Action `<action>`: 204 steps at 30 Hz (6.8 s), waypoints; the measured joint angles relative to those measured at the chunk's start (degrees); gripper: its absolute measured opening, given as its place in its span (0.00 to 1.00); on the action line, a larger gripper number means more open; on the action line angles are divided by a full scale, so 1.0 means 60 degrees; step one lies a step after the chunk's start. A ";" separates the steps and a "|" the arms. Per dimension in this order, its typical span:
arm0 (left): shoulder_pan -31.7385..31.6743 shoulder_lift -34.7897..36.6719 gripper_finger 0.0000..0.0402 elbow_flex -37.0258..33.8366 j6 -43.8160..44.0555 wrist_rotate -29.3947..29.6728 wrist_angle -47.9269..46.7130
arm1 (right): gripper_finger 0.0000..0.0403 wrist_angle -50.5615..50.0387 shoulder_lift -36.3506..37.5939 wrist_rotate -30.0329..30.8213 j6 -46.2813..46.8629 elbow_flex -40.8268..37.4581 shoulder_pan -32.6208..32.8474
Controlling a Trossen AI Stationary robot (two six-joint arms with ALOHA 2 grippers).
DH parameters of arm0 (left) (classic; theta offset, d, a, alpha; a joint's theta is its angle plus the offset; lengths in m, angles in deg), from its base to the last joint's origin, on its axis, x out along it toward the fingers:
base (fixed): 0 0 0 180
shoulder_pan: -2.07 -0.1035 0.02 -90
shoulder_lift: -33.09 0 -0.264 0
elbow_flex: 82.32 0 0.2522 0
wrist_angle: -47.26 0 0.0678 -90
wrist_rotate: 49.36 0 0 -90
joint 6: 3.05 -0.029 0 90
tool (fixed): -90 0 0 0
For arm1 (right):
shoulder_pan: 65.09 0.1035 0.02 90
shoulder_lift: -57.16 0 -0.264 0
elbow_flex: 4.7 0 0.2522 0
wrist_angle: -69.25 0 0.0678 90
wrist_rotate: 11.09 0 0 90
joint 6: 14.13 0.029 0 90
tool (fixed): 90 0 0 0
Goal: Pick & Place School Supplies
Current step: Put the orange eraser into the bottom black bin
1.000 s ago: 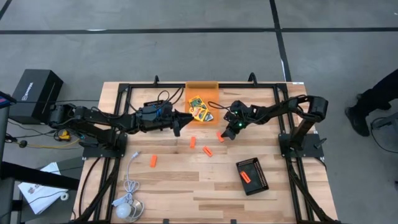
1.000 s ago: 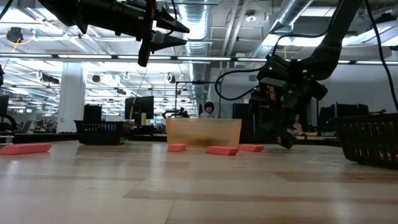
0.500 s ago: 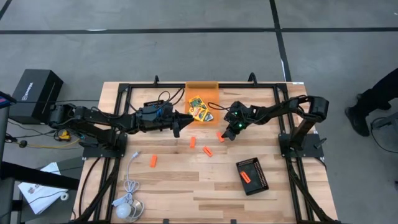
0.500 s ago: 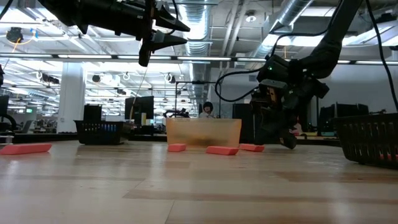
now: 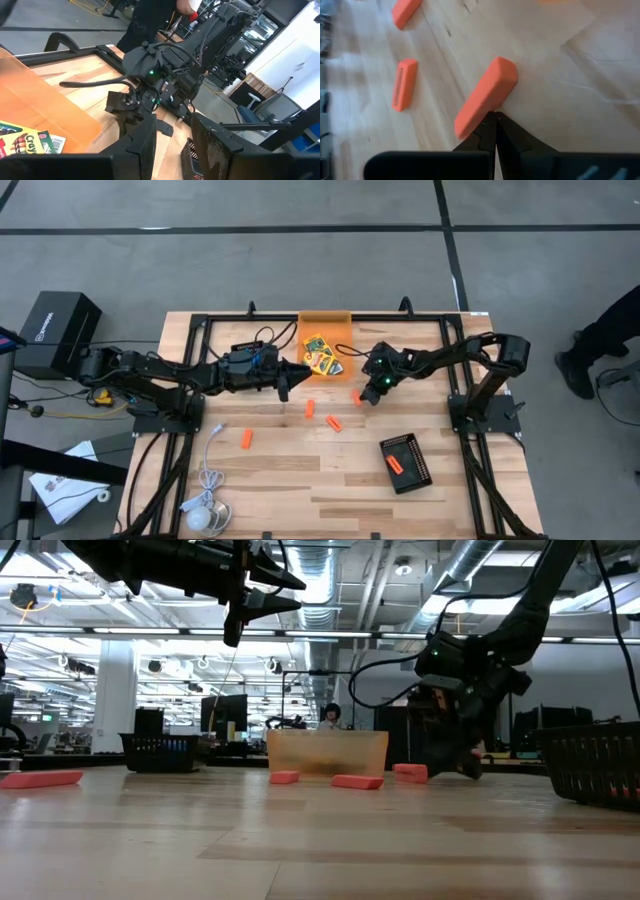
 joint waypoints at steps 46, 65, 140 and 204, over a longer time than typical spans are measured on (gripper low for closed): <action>-0.0051 -0.0004 0.29 0.0000 -0.0280 -0.0259 -0.0055 | 0.45 -0.8394 0.2013 0.1926 -0.0070 0.4659 0.0014; -0.0135 -0.0004 0.29 0.0000 -0.0576 -0.2091 -0.0495 | 0.37 -0.8762 -0.0756 0.3032 0.2510 0.6396 0.1589; -0.0135 0.0000 0.29 0.0000 -0.1009 -0.3072 -0.1231 | 0.09 -0.7340 -0.1041 0.3307 0.3129 0.5352 0.1567; -0.0616 0.0000 0.29 0.0000 -0.0688 -0.3009 -0.0572 | 0.41 -1.0319 0.3620 0.7909 0.8217 0.5424 0.7928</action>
